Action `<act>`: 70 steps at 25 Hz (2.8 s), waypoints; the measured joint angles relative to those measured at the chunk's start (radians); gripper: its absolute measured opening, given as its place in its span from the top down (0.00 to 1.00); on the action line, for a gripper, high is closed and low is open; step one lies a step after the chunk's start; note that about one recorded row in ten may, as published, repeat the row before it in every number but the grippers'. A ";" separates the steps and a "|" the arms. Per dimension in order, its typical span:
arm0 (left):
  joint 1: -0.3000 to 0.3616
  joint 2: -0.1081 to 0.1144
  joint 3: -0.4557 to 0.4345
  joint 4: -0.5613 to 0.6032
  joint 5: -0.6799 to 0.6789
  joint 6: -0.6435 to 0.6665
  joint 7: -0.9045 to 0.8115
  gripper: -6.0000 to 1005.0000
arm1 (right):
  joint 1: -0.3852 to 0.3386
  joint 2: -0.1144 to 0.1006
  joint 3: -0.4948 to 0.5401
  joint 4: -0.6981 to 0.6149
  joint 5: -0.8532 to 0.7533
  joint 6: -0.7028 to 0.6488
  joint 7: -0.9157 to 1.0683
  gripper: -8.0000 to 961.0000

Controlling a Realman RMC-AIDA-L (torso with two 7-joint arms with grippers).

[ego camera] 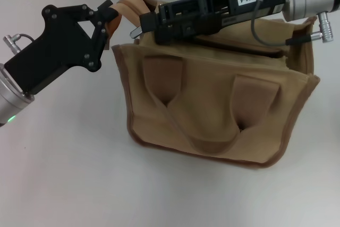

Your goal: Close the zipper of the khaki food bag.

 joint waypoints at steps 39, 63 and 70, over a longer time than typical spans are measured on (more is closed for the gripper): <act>-0.071 -0.005 0.002 -0.003 0.008 0.048 -0.063 0.95 | -0.020 0.033 -0.022 -0.001 0.011 0.067 -0.018 0.20; -0.064 -0.005 0.017 -0.006 0.002 0.071 -0.063 0.94 | -0.027 0.036 -0.039 -0.016 -0.015 0.099 -0.033 0.96; -0.052 -0.005 0.002 -0.007 -0.001 0.058 -0.063 0.94 | -0.092 0.041 -0.038 -0.117 -0.012 0.073 -0.027 0.99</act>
